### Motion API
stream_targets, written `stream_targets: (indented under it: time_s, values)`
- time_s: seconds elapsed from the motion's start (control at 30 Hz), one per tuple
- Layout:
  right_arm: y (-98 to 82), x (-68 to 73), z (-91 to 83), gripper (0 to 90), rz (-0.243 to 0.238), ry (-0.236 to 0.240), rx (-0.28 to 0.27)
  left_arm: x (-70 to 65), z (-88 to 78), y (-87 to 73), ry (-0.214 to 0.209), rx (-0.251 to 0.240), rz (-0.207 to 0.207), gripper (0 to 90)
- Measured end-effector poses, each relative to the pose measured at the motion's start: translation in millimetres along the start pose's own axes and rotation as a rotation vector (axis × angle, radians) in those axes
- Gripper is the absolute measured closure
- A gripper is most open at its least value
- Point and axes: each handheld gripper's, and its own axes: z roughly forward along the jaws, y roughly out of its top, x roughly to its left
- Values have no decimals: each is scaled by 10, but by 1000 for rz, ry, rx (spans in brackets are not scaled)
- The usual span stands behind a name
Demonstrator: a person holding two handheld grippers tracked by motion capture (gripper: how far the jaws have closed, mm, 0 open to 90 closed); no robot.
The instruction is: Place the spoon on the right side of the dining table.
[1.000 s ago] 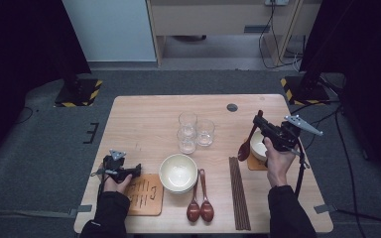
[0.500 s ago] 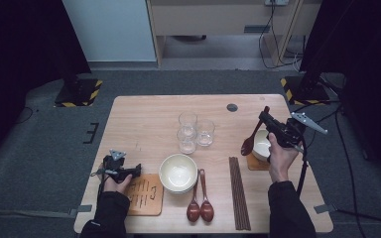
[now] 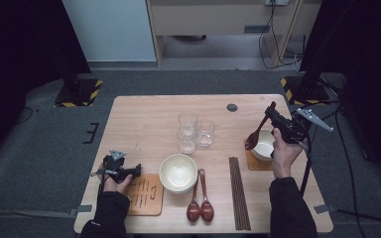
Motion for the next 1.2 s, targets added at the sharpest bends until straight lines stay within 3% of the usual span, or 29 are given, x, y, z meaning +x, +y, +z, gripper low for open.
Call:
stream_targets:
  time_s: [0.7, 1.2]
  values:
    - [73, -223, 18, 843, 27, -85, -15, 0, 0, 0, 0, 0, 0, 30]
    - [67, -386, 88, 842, 37, -171, -13, 1, 1, 0, -2, 0, 0, 29]
